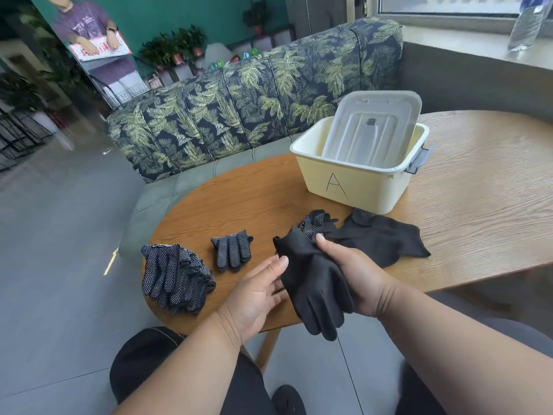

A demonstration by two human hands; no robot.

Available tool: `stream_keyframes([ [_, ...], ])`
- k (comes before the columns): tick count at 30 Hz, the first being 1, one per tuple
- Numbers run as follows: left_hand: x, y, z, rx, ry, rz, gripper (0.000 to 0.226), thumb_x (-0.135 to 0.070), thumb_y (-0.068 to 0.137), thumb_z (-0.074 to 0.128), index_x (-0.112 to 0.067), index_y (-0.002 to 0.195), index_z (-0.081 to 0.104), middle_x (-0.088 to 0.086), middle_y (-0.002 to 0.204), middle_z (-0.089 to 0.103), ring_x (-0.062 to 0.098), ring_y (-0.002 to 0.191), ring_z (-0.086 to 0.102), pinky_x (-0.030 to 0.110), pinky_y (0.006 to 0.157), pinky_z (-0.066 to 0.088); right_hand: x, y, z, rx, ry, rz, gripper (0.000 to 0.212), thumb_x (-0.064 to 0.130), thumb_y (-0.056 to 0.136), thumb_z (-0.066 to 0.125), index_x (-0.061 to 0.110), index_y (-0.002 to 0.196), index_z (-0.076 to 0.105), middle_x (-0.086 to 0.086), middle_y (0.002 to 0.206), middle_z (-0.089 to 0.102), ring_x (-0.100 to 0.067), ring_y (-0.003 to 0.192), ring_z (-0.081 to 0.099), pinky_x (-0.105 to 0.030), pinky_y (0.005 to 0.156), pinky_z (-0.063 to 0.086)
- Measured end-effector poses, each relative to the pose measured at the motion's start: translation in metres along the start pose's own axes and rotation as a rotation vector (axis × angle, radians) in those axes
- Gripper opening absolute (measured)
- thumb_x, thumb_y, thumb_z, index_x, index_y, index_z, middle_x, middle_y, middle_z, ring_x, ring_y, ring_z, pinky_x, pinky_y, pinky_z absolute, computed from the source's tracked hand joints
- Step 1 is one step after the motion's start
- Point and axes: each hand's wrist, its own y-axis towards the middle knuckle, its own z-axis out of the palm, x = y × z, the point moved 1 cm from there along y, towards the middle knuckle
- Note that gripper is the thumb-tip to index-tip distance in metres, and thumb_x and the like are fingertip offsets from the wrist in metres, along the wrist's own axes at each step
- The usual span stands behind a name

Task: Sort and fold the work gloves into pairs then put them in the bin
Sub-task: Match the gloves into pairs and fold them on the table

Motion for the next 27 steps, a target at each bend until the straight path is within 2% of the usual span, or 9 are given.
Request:
stream_keyframes([
  [4,-0.001,0.001,0.003,-0.014,-0.072,0.068,0.02,-0.023,0.091,0.065,-0.013,0.106,0.076,0.011,0.114,0.075,0.019,0.102,0.071,0.032,0.084,0.055,-0.006,0.006,-0.004,-0.043,-0.095,-0.047,0.054,0.047,0.101,0.06,0.001,0.127,0.071,-0.025,0.126,0.071,-0.038,0.123,0.067,-0.052,0.112,0.048],
  [7,-0.006,0.003,-0.003,-0.094,-0.143,0.083,0.023,-0.02,0.094,0.063,-0.011,0.114,0.072,0.015,0.117,0.074,0.024,0.105,0.071,0.037,0.086,0.055,-0.004,0.008,-0.005,-0.076,-0.201,-0.072,0.055,0.055,0.098,0.06,0.006,0.116,0.078,-0.018,0.116,0.076,-0.031,0.113,0.072,-0.046,0.11,0.048],
  [9,-0.008,0.004,-0.01,-0.168,-0.129,0.103,0.023,-0.019,0.1,0.06,-0.007,0.116,0.07,0.018,0.115,0.073,0.027,0.107,0.07,0.039,0.089,0.055,-0.003,0.01,-0.008,-0.06,-0.269,-0.076,0.06,0.061,0.089,0.063,0.003,0.095,0.074,-0.021,0.095,0.073,-0.03,0.088,0.068,-0.047,0.094,0.047],
  [11,-0.01,0.004,-0.016,-0.227,-0.067,0.114,0.02,-0.02,0.103,0.058,-0.008,0.113,0.071,0.016,0.107,0.075,0.027,0.105,0.069,0.039,0.09,0.052,-0.001,0.011,-0.009,-0.063,-0.409,-0.132,0.051,0.059,0.088,0.06,0.009,0.081,0.06,-0.014,0.071,0.05,-0.025,0.066,0.046,-0.043,0.072,0.037],
  [16,-0.021,0.0,-0.023,-0.271,0.095,0.183,0.014,-0.019,0.104,0.057,-0.014,0.102,0.07,0.007,0.091,0.076,0.019,0.087,0.07,0.035,0.077,0.05,-0.004,0.013,-0.012,-0.1,-0.659,-0.309,0.033,0.029,0.1,0.061,-0.002,0.089,0.06,-0.003,0.061,0.056,-0.015,0.057,0.049,-0.032,0.065,0.042],
  [19,-0.03,-0.001,-0.022,-0.234,0.192,0.266,0.016,-0.012,0.103,0.057,-0.012,0.115,0.067,0.009,0.098,0.078,0.022,0.093,0.072,0.035,0.082,0.054,-0.012,0.016,-0.015,-0.101,-0.797,-0.383,0.009,0.022,0.094,0.069,0.015,0.097,0.066,-0.005,0.073,0.066,-0.012,0.066,0.053,-0.037,0.072,0.048],
  [21,-0.032,0.0,-0.025,-0.231,0.284,0.295,0.041,-0.018,0.1,0.062,-0.024,0.14,0.055,0.013,0.096,0.076,0.03,0.093,0.072,0.043,0.088,0.055,-0.015,0.017,-0.016,-0.1,-0.879,-0.391,0.012,0.029,0.09,0.072,0.026,0.1,0.065,-0.009,0.082,0.07,-0.011,0.07,0.055,-0.039,0.078,0.051],
  [24,-0.034,-0.001,-0.028,-0.233,0.484,0.318,0.066,-0.022,0.101,0.057,-0.056,0.152,0.031,0.012,0.07,0.043,0.033,0.065,0.04,0.039,0.066,0.04,-0.017,0.017,-0.016,-0.092,-0.925,-0.38,0.017,0.027,0.093,0.075,0.03,0.105,0.063,0.002,0.076,0.067,-0.007,0.068,0.054,-0.034,0.077,0.05],
  [27,-0.037,-0.006,-0.021,-0.166,0.55,0.334,0.056,-0.01,0.102,0.045,-0.053,0.137,0.056,0.0,0.083,0.069,0.033,0.071,0.05,0.041,0.071,0.045,-0.016,0.017,-0.016,-0.098,-0.953,-0.39,0.017,0.029,0.092,0.075,0.032,0.105,0.063,0.001,0.075,0.068,-0.007,0.069,0.055,-0.035,0.078,0.052],
])
